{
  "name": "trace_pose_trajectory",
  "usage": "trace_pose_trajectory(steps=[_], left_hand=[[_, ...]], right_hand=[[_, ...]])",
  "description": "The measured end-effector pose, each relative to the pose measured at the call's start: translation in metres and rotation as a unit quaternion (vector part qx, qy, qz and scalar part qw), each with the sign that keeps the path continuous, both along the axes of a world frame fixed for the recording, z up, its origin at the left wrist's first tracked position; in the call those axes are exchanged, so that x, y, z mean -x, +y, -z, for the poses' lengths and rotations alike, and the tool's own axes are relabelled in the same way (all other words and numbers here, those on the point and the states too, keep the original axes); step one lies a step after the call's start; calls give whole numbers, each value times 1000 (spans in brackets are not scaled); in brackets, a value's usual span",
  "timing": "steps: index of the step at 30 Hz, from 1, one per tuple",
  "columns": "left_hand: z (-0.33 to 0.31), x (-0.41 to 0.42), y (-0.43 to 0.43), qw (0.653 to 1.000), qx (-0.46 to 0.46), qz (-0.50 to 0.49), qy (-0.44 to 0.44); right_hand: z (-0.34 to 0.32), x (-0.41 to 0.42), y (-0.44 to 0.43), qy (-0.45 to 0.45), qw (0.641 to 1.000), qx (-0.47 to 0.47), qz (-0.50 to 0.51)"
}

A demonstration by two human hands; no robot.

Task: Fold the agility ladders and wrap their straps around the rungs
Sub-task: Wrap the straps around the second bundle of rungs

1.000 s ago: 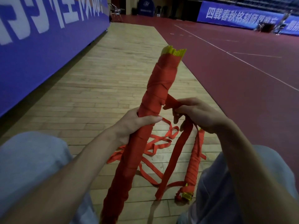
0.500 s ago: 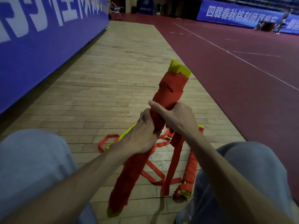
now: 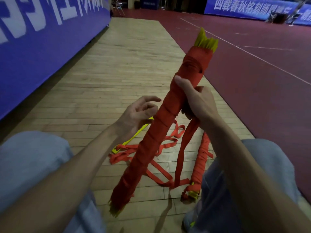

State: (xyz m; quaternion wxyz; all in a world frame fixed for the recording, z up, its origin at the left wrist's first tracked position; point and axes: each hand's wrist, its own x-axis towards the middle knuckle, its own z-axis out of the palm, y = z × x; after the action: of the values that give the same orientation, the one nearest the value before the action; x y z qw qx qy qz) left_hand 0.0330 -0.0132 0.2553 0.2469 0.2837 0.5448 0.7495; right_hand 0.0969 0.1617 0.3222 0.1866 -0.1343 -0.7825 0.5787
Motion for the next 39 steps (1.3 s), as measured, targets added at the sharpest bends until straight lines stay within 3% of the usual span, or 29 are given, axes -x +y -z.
trace_pose_trajectory(steps=[4, 6, 9, 12, 20, 26, 29, 33, 39], left_hand=[[6, -9, 4, 979, 132, 128, -90], [4, -14, 6, 966, 132, 184, -121], [0, -28, 17, 976, 96, 141, -136], [-1, -29, 22, 983, 89, 63, -150], [8, -11, 13, 987, 146, -42, -56], [13, -9, 14, 971, 198, -129, -40], [18, -8, 19, 948, 257, -187, 11], [15, -18, 25, 886, 381, -216, 152], [13, -36, 28, 826, 437, -191, 301]], right_hand=[[-5, -3, -2, 2, 996, 78, -38], [-4, -2, -2, -7, 997, 65, -50], [-2, 3, 1, -45, 998, 3, -35], [0, 6, 7, -68, 996, 24, -46], [0, 2, 24, -147, 974, 8, -171], [4, 5, 18, -191, 969, 1, -157], [9, 8, 12, -201, 965, -53, -157], [15, 9, 3, -196, 968, -93, -129], [29, 7, -11, -147, 962, -228, -33]])
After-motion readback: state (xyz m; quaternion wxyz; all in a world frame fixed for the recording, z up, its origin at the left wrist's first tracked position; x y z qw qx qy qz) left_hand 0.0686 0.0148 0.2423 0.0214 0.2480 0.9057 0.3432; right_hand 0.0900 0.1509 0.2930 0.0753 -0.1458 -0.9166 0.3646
